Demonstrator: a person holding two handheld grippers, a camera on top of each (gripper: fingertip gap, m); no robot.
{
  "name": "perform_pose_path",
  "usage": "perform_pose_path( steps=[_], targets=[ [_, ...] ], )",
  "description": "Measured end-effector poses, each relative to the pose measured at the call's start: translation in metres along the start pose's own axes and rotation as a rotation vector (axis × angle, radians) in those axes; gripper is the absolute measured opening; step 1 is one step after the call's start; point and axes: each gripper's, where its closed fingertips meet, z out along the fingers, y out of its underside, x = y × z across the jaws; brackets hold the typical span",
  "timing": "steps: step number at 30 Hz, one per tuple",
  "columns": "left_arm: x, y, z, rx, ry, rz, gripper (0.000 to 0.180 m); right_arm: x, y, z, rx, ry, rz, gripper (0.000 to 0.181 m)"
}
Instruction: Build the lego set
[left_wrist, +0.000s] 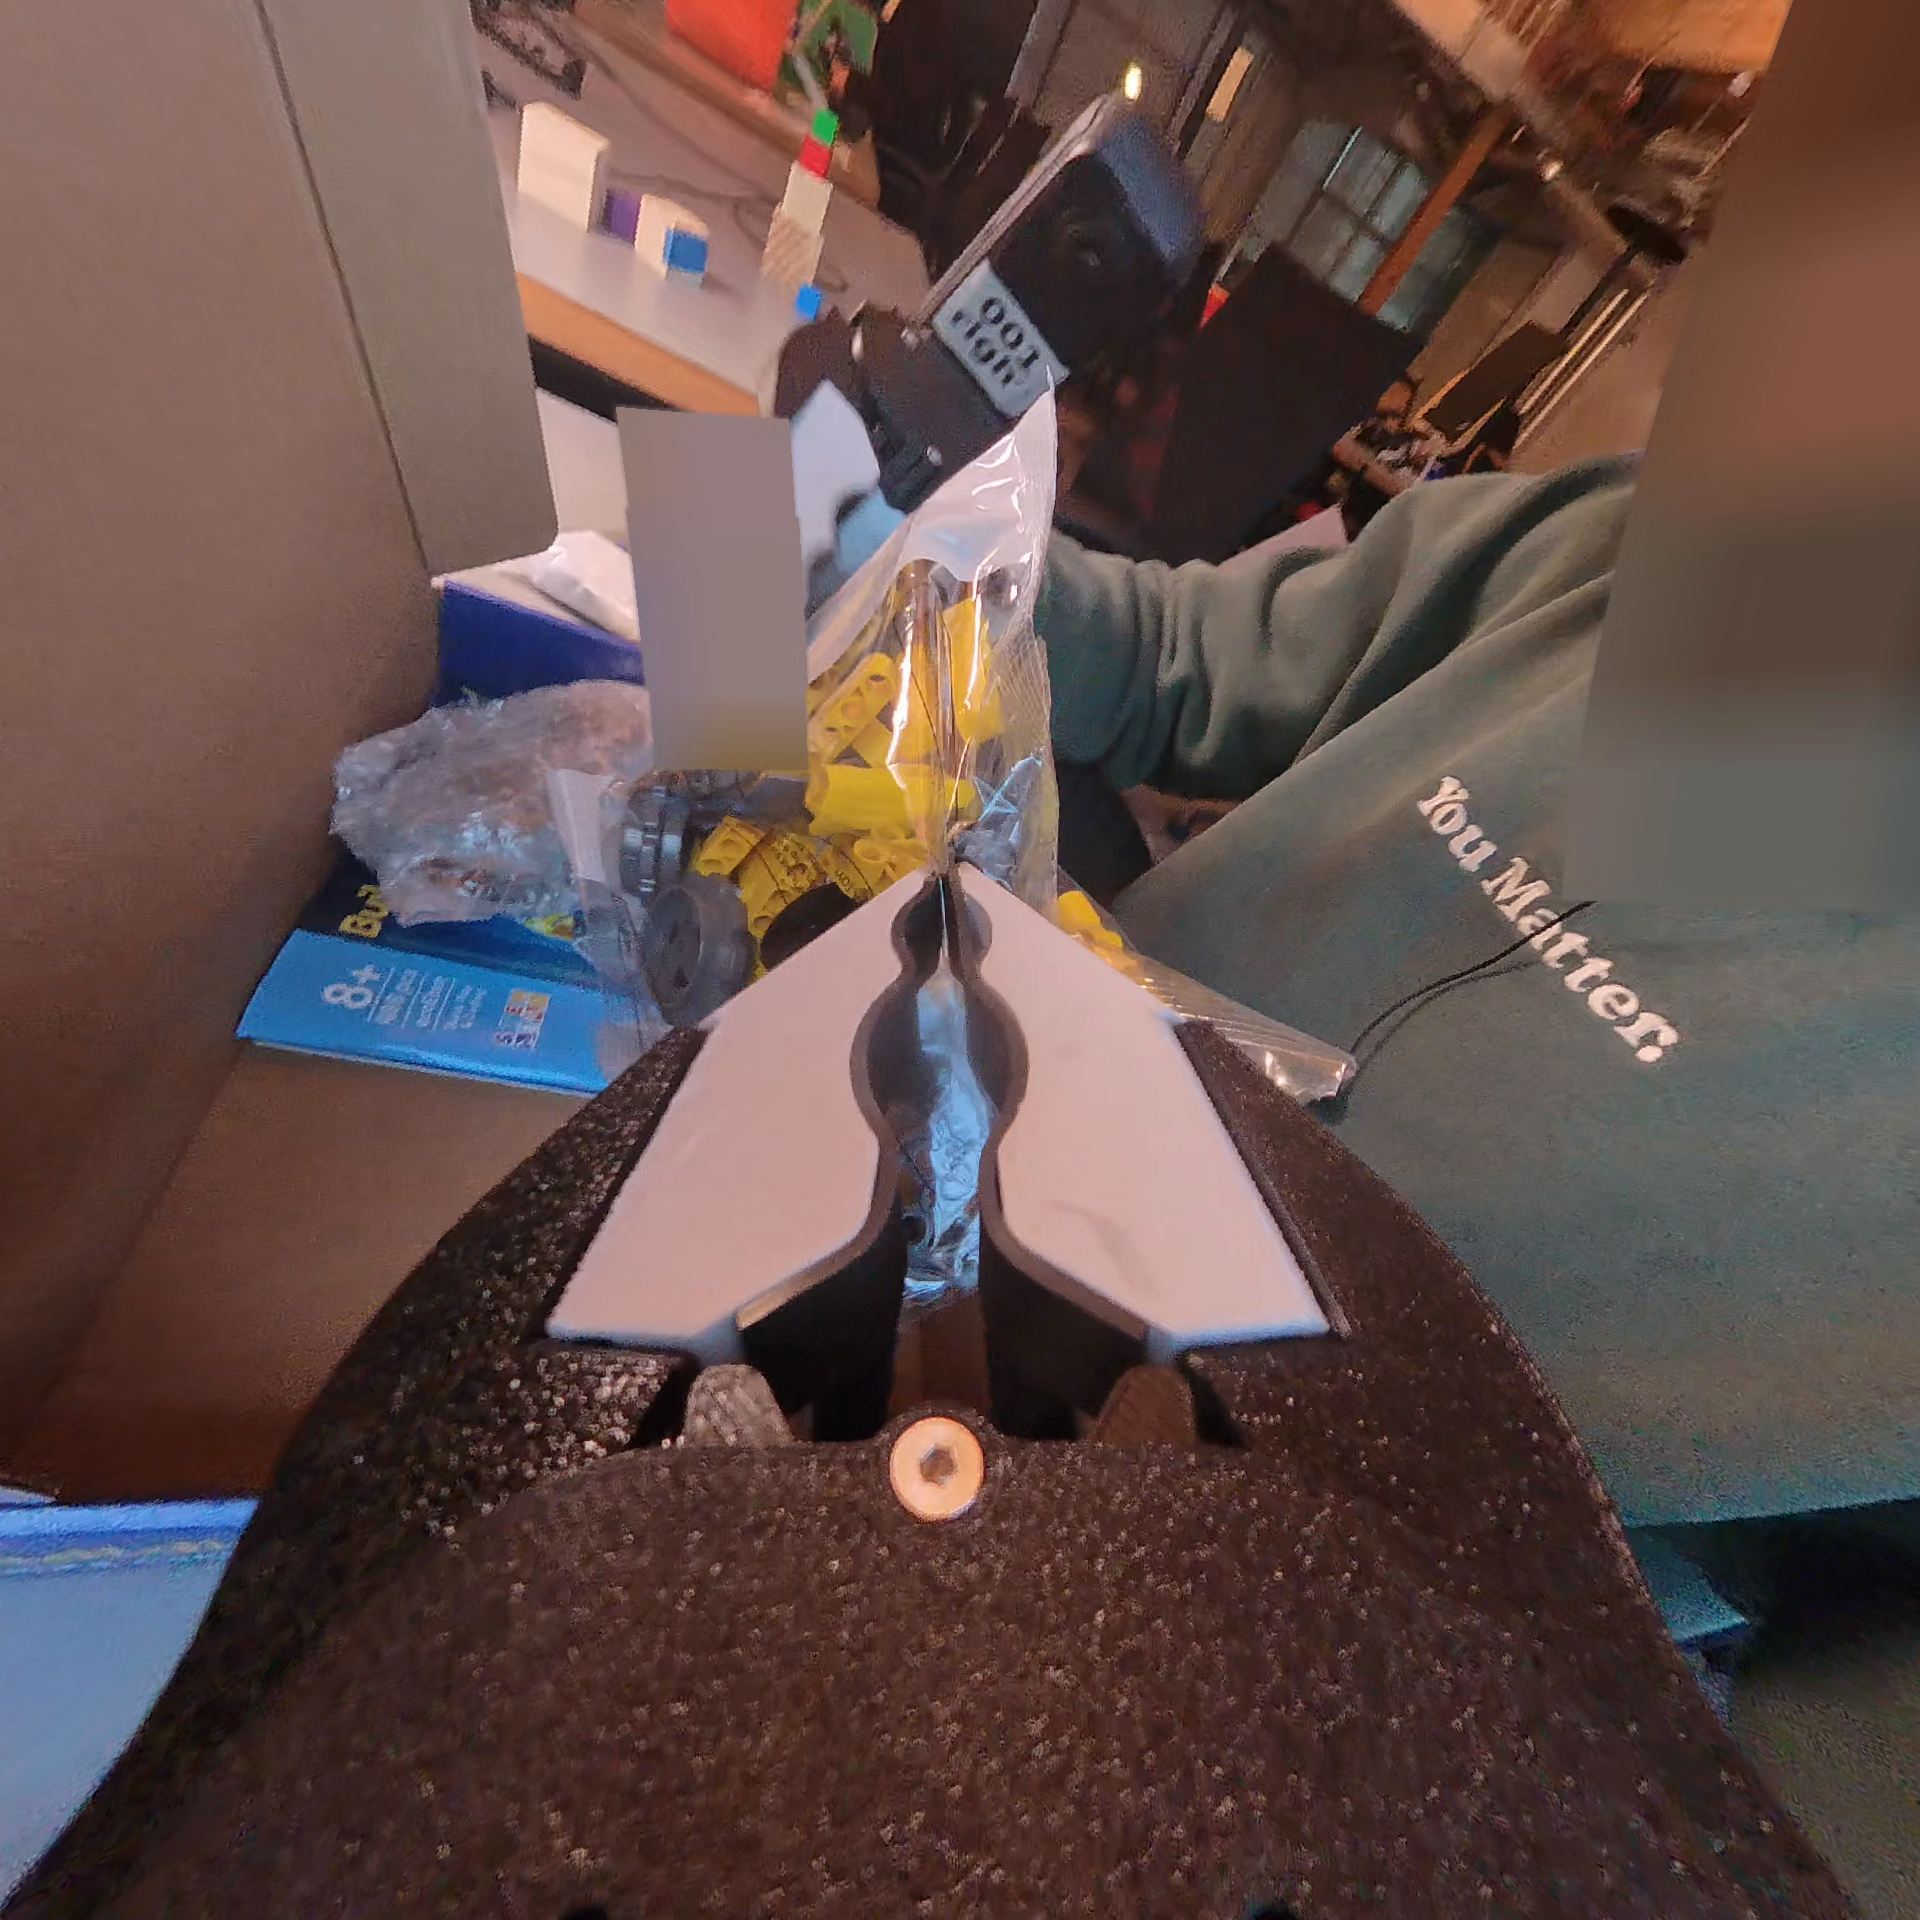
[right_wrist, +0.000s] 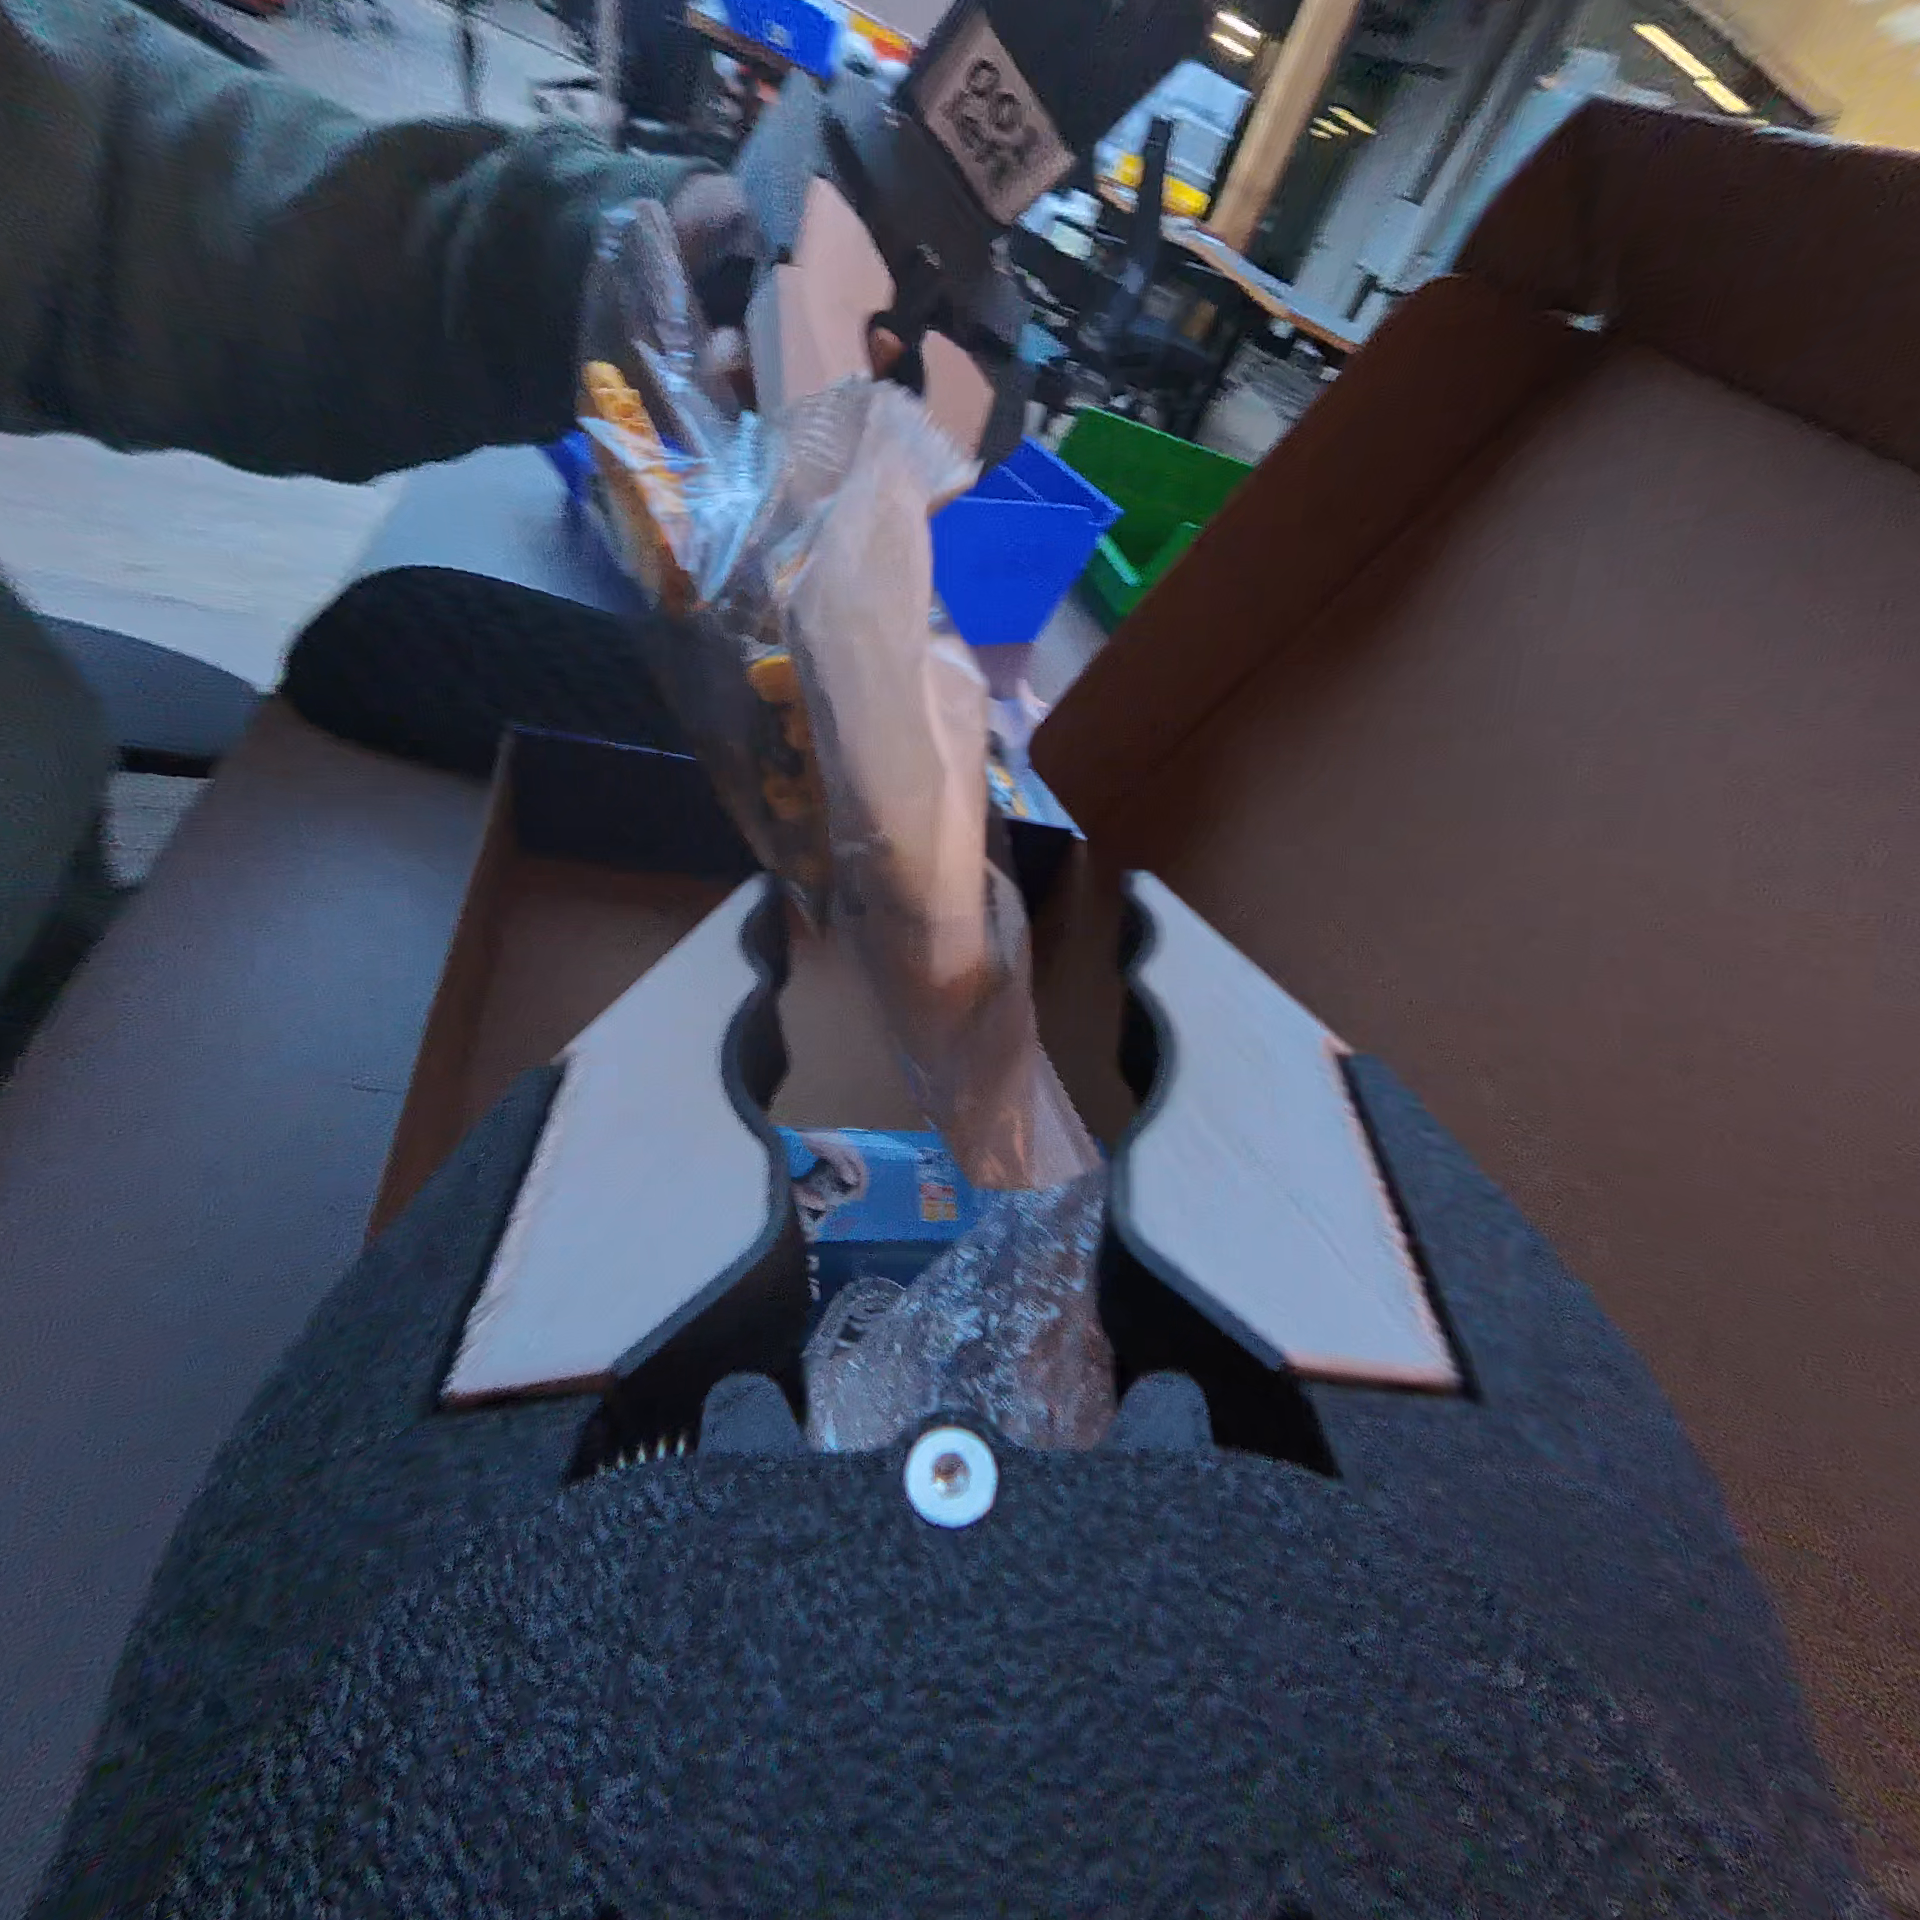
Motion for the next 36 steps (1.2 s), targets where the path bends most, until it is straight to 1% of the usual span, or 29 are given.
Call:
perform_pose_path(
  steps=[1, 2, 4, 6, 7, 8, 9, 10, 12, 14, 15, 16, 17, 19, 21, 22, 23, 24, 25, 26, 27, 29, 30, 31, 32, 33, 36],
  targets=[
    [0.003, -0.004, -0.003, 0.034, 0.013, 0.002, 0.0, -0.009, -0.006, 0.002, 0.033, -0.066, 0.005, 0.025],
    [0.003, -0.01, -0.009, 0.081, 0.004, 0.004, 0.001, -0.006, -0.014, 0.002, 0.069, -0.061, 0.029, 0.024],
    [-0.004, -0.021, -0.024, 0.18, -0.06, 0.019, 0.009, -0.001, -0.031, -0.003, 0.126, -0.1, 0.156, 0.023],
    [-0.005, -0.041, -0.048, 0.349, -0.092, 0.029, 0.029, 0.004, -0.041, -0.01, 0.144, -0.133, 0.257, 0.023],
    [-0.004, -0.051, -0.062, 0.443, -0.1, 0.024, 0.034, 0.008, -0.042, -0.012, 0.145, -0.134, 0.305, 0.024],
    [-0.003, -0.058, -0.076, 0.525, -0.11, 0.021, 0.039, 0.012, -0.042, -0.015, 0.149, -0.127, 0.355, 0.016],
    [-0.002, -0.062, -0.087, 0.582, -0.125, 0.026, 0.047, 0.014, -0.04, -0.016, 0.147, -0.129, 0.411, 0.016],
    [0.0, -0.062, -0.091, 0.607, -0.143, 0.043, 0.053, 0.015, -0.035, -0.017, 0.14, -0.131, 0.47, 0.016],
    [0.001, -0.05, -0.082, 0.557, -0.192, 0.086, 0.066, 0.014, -0.028, -0.019, 0.133, -0.135, 0.549, 0.015],
    [0.0, -0.03, -0.059, 0.436, -0.227, 0.122, 0.077, 0.017, -0.023, -0.02, 0.124, -0.119, 0.592, 0.016],
    [0.0, -0.019, -0.046, 0.368, -0.231, 0.135, 0.081, 0.019, -0.023, -0.022, 0.132, -0.113, 0.602, 0.015],
    [-0.001, -0.009, -0.035, 0.302, -0.245, 0.151, 0.079, 0.022, -0.025, -0.023, 0.144, -0.099, 0.617, 0.016],
    [-0.007, -0.001, -0.027, 0.247, -0.293, 0.177, 0.066, 0.025, -0.028, -0.025, 0.16, -0.086, 0.624, 0.016],
    [-0.022, 0.009, -0.02, 0.154, -0.423, 0.257, 0.01, 0.03, -0.039, -0.029, 0.202, -0.053, 0.55, 0.016],
    [-0.024, 0.005, -0.019, 0.129, -0.508, 0.372, 0.007, 0.036, -0.048, -0.033, 0.227, 0.048, 0.37, 0.016],
    [-0.026, -0.001, -0.021, 0.116, -0.583, 0.458, 0.007, 0.04, -0.05, -0.034, 0.22, 0.122, 0.223, 0.016],
    [-0.026, -0.005, -0.024, 0.089, -0.667, 0.583, 0.006, 0.042, -0.05, -0.036, 0.2, 0.194, 0.071, 0.016],
    [-0.023, -0.007, -0.024, 0.046, -0.739, 0.739, 0.0, 0.041, -0.049, -0.037, 0.174, 0.249, -0.064, 0.016],
    [-0.019, -0.004, -0.022, -0.005, -0.79, 0.875, 0.0, 0.04, -0.043, -0.037, 0.13, 0.286, -0.173, 0.016],
    [-0.018, 0.004, -0.017, -0.06, -0.813, 0.947, 0.0, 0.037, -0.034, -0.036, 0.072, 0.306, -0.264, 0.016],
    [-0.019, 0.019, -0.009, -0.115, -0.797, 0.954, 0.0, 0.032, -0.02, -0.035, 0.004, 0.301, -0.332, 0.016],
    [-0.022, 0.057, 0.003, -0.195, -0.727, 0.867, 0.007, 0.012, 0.021, -0.031, -0.149, 0.211, -0.363, 0.016],
    [-0.022, 0.071, 0.004, -0.192, -0.706, 0.815, 0.013, -0.002, 0.046, -0.031, -0.229, 0.138, -0.33, 0.018],
    [-0.017, 0.082, 0.004, -0.172, -0.672, 0.755, 0.019, -0.014, 0.063, -0.033, -0.275, 0.08, -0.29, 0.02],
    [-0.011, 0.089, 0.004, -0.148, -0.634, 0.691, 0.023, -0.024, 0.072, -0.037, -0.289, 0.045, -0.241, 0.022],
    [-0.003, 0.095, 0.003, -0.124, -0.597, 0.636, 0.024, -0.032, 0.077, -0.043, -0.296, 0.008, -0.184, 0.027],
    [0.023, 0.101, 0.002, -0.03, -0.49, 0.54, 0.017, -0.048, 0.07, -0.062, -0.271, -0.121, 0.054, 0.043]
  ],
)
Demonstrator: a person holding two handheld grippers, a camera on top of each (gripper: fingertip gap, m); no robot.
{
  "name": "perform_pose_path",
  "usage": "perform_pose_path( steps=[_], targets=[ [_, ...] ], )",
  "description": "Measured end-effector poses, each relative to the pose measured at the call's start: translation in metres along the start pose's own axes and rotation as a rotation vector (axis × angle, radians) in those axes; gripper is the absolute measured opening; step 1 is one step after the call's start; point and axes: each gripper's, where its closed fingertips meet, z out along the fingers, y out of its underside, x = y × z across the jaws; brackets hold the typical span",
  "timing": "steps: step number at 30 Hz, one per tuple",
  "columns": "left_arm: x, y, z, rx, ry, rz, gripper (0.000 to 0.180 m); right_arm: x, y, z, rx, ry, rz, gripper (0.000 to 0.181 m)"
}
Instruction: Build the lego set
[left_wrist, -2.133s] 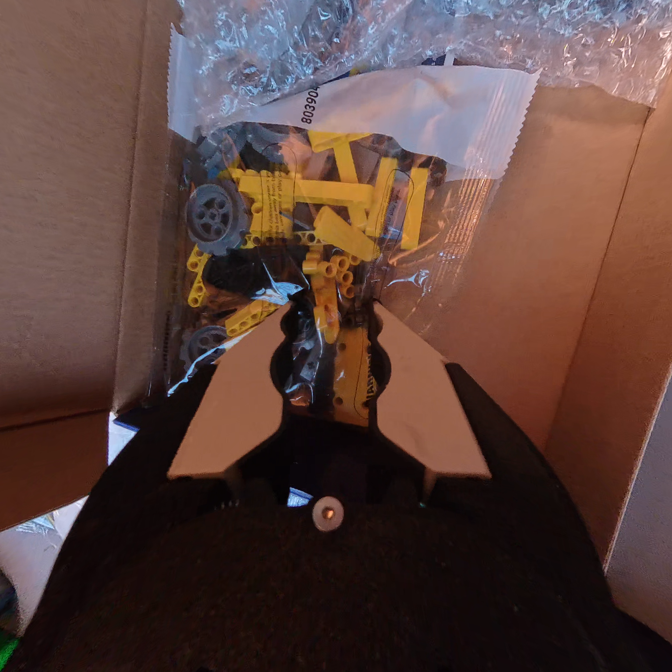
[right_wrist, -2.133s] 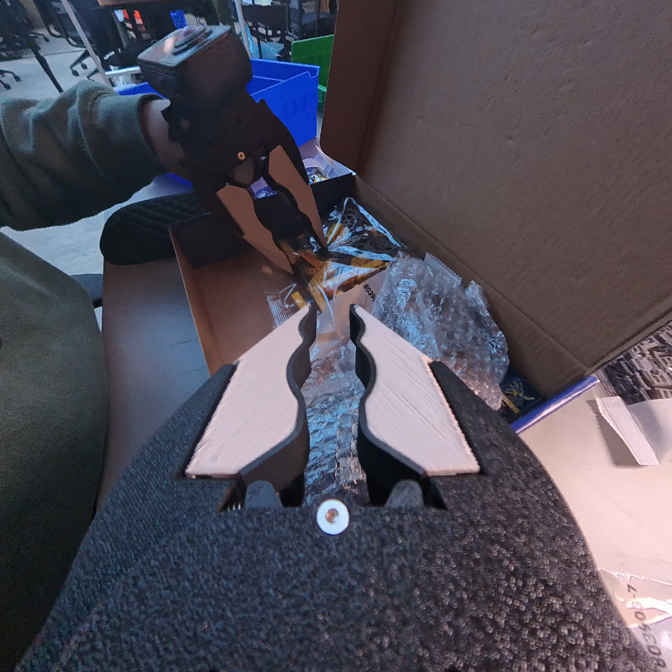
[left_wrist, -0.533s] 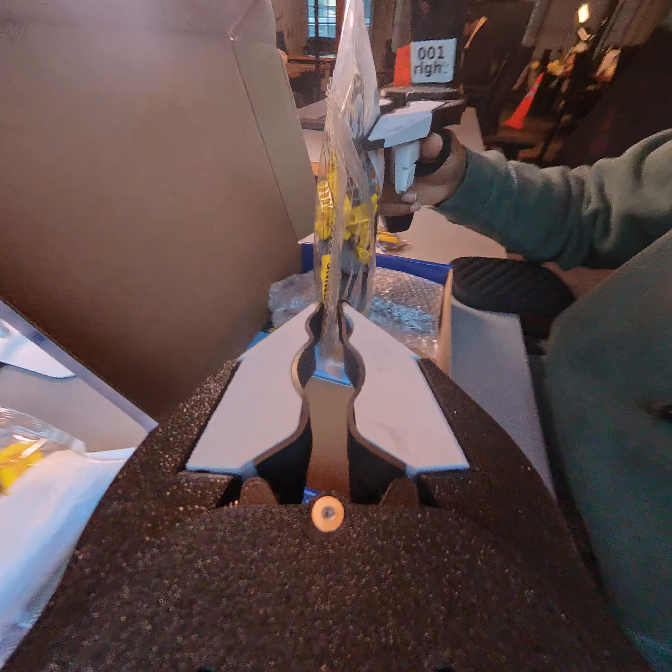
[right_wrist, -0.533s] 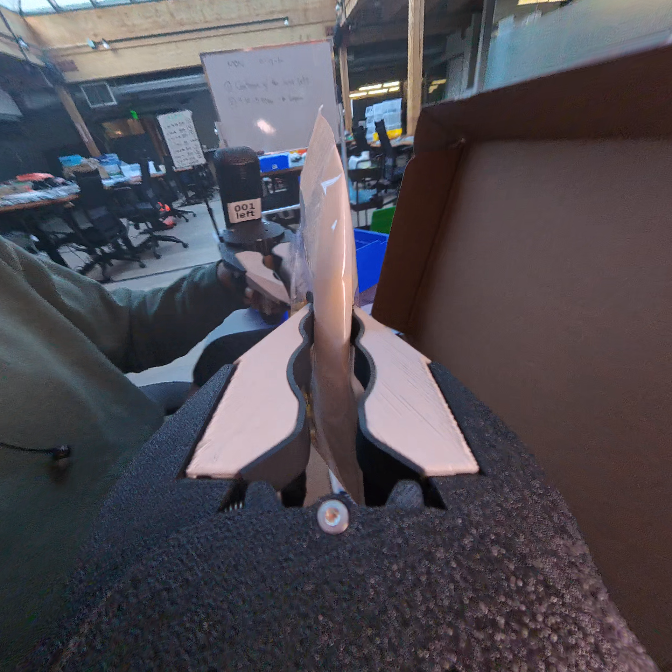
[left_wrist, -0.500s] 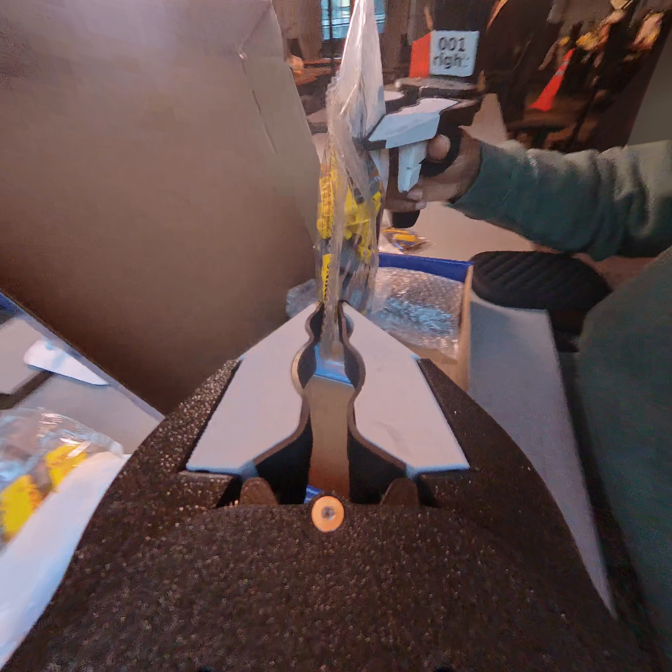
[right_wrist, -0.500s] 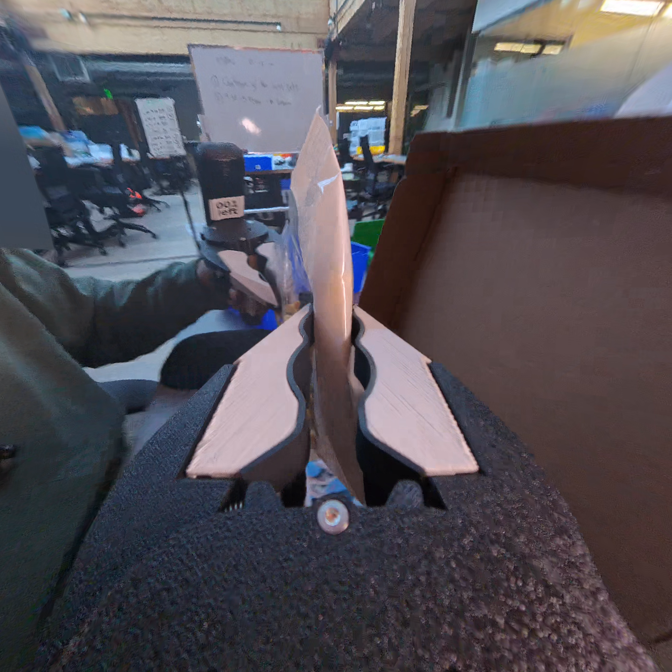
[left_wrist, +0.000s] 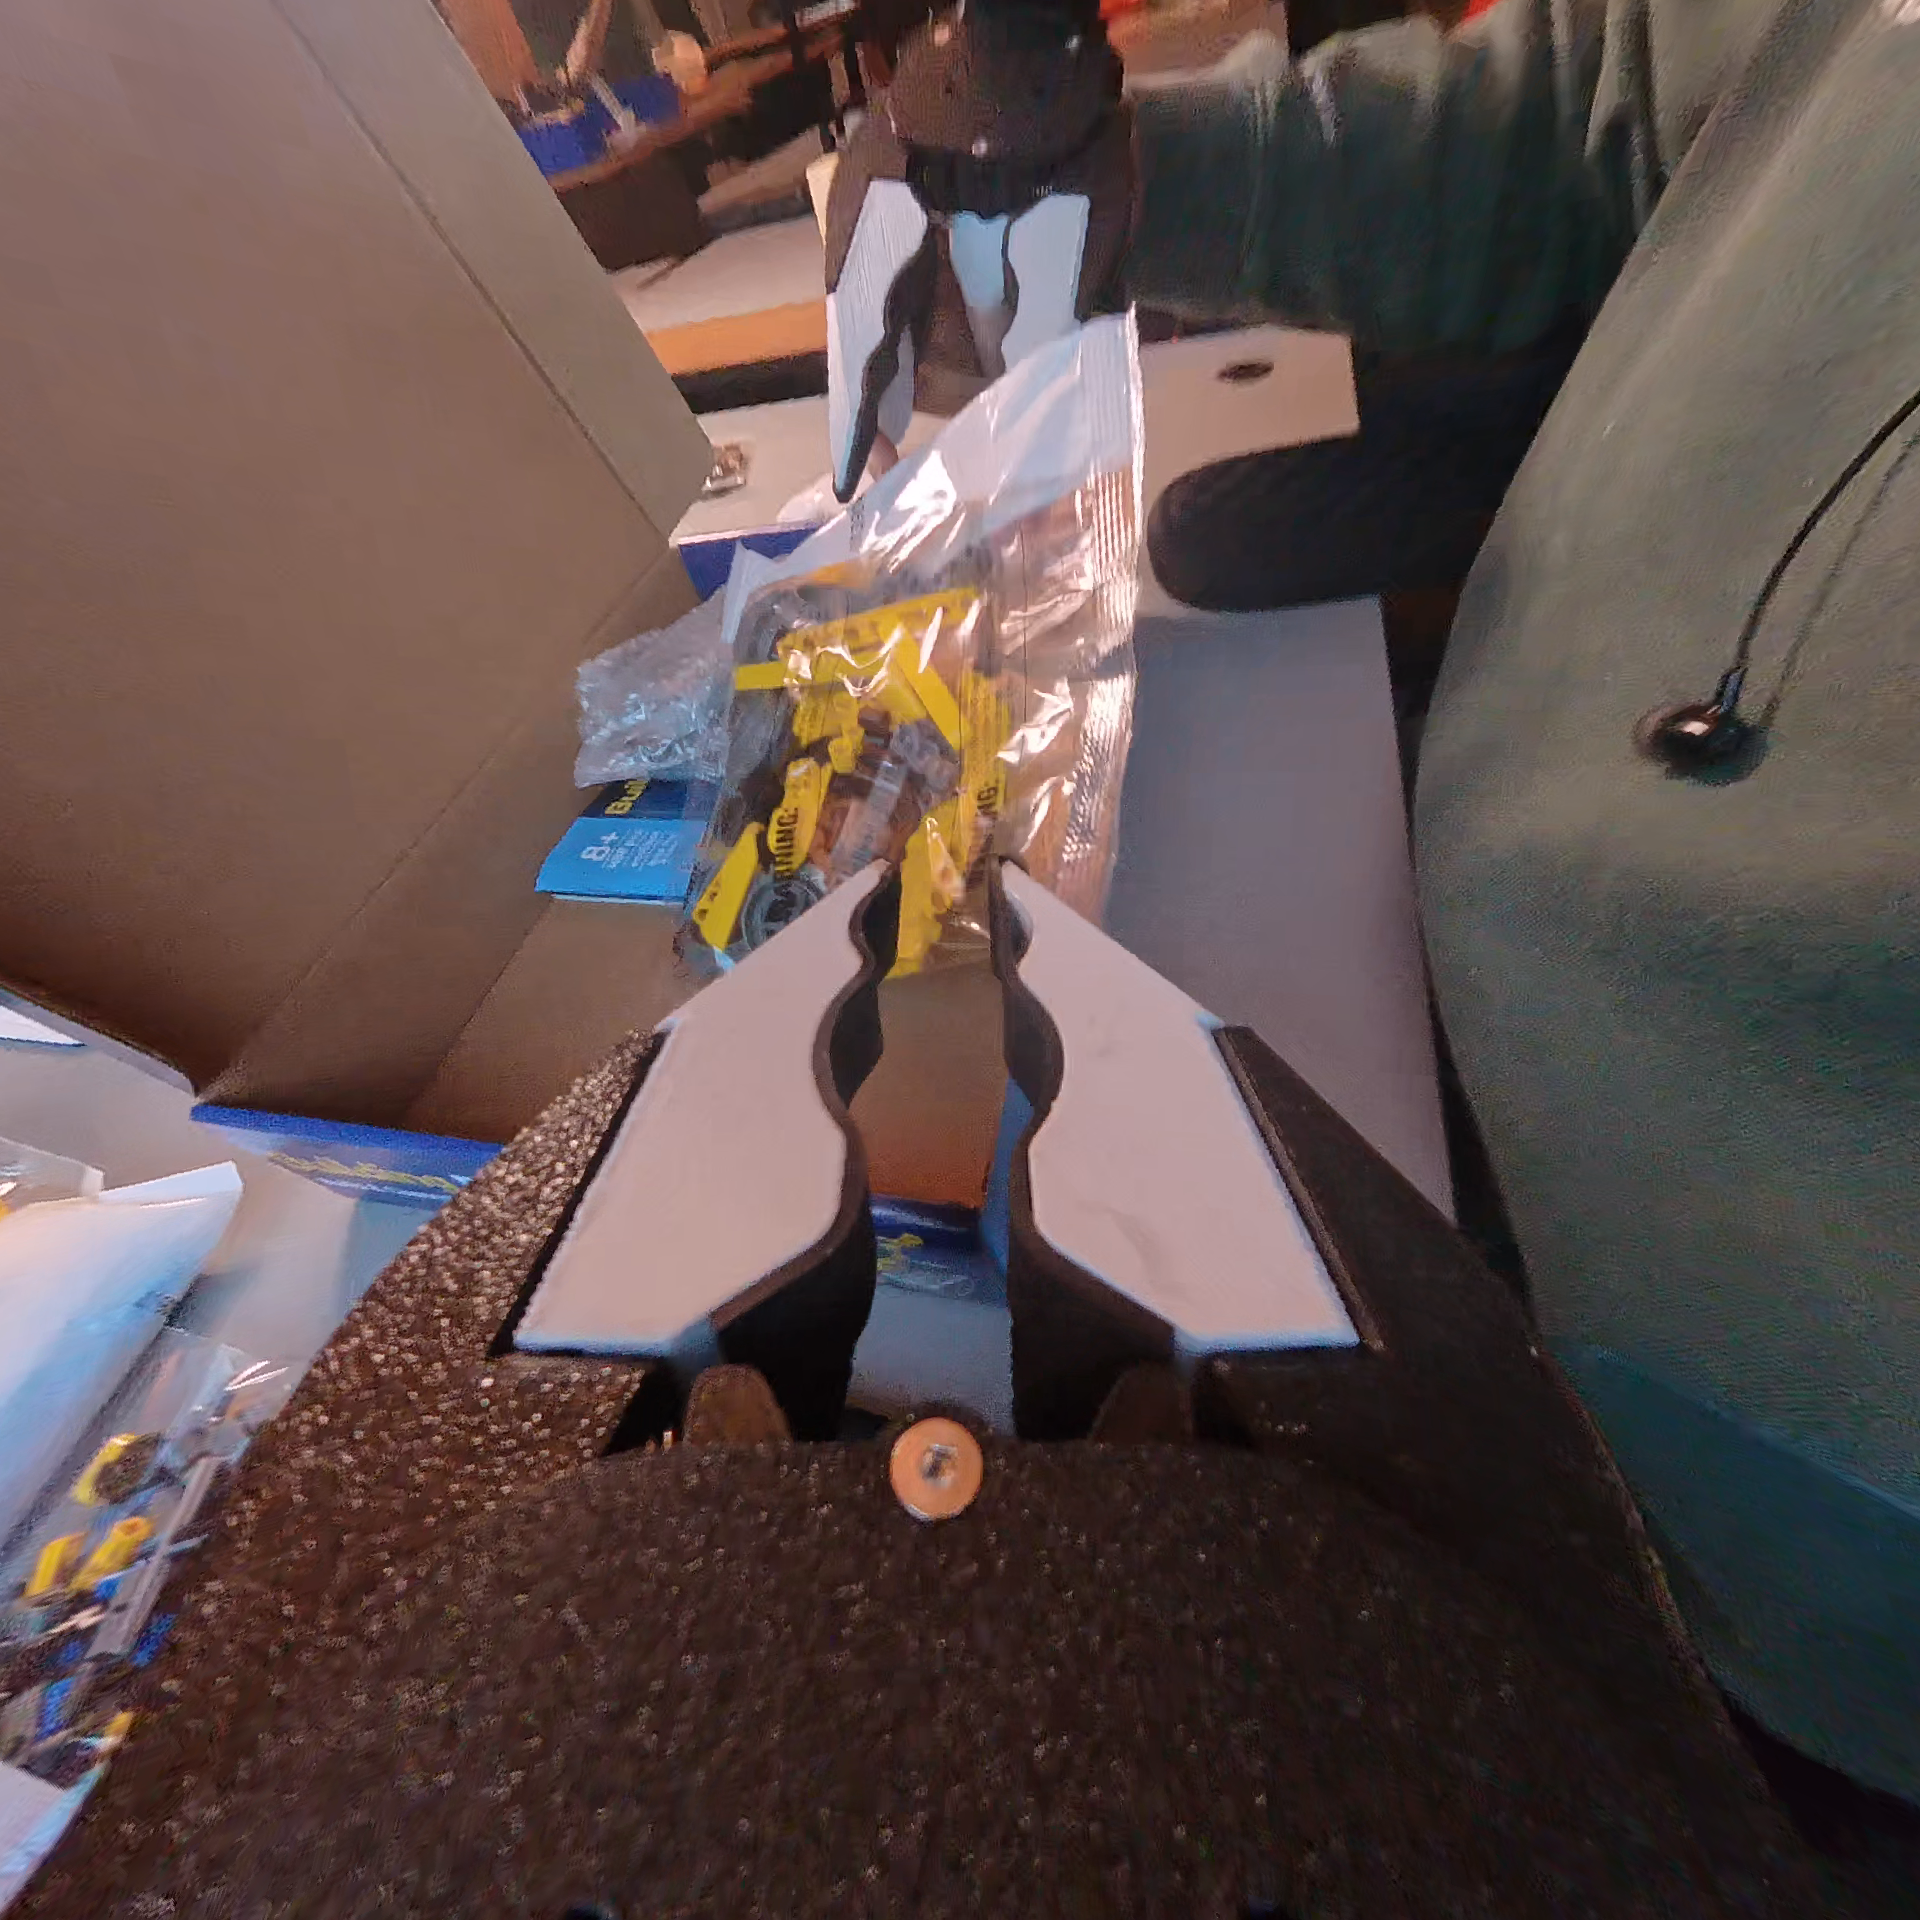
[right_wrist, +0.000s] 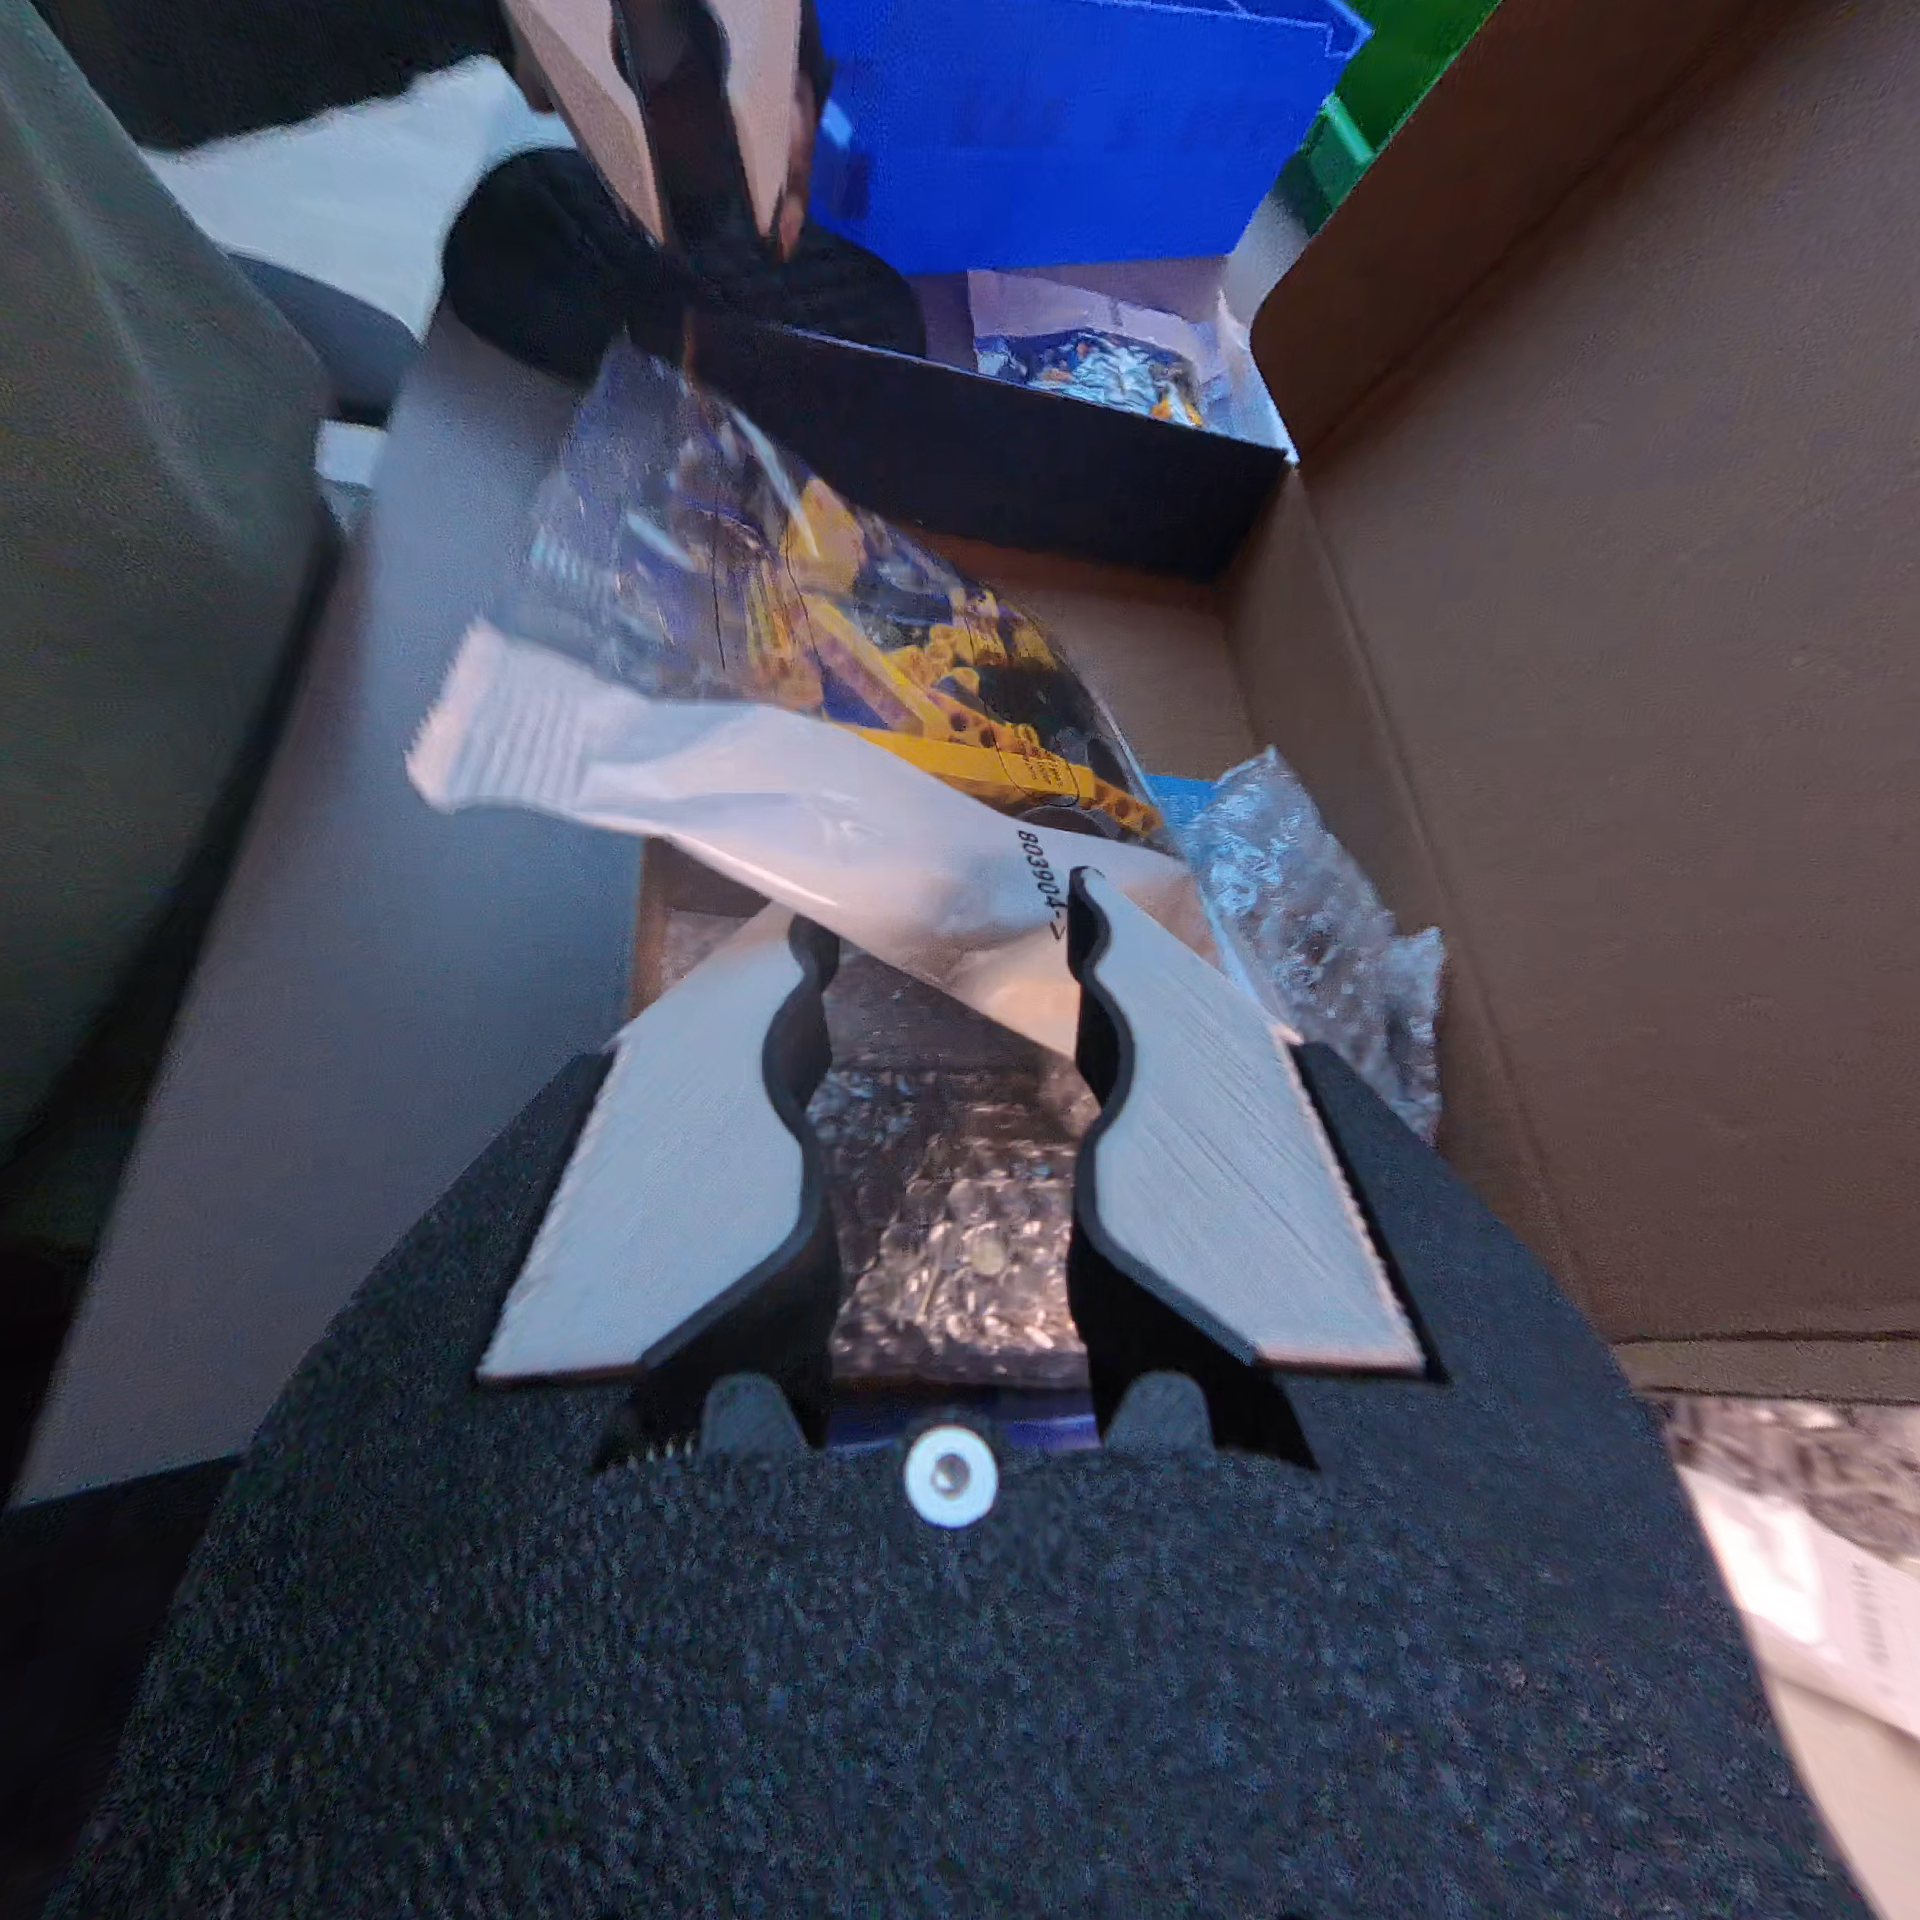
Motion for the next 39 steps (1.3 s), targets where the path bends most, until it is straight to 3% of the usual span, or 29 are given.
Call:
perform_pose_path(
  steps=[6, 12, 28, 34, 39],
  targets=[
    [-0.018, -0.007, -0.019, 0.173, -0.131, -0.198, 0.016, 0.019, -0.009, -0.017, 0.062, -0.039, 0.288, 0.054],
    [-0.028, -0.002, -0.018, 0.133, -0.248, -0.192, 0.021, 0.023, 0.003, -0.026, 0.002, -0.13, 0.402, 0.066],
    [-0.083, 0.013, -0.044, 0.226, -0.463, -0.452, 0.029, -0.011, 0.018, -0.031, -0.093, 0.176, 0.698, 0.059],
    [-0.081, 0.016, -0.04, 0.201, -0.443, -0.452, 0.029, -0.042, 0.005, -0.036, 0.03, 0.232, 0.875, 0.061],
    [-0.079, 0.017, -0.035, 0.174, -0.442, -0.431, 0.028, -0.078, -0.002, -0.015, 0.073, 0.155, 0.96, 0.063]
  ],
)
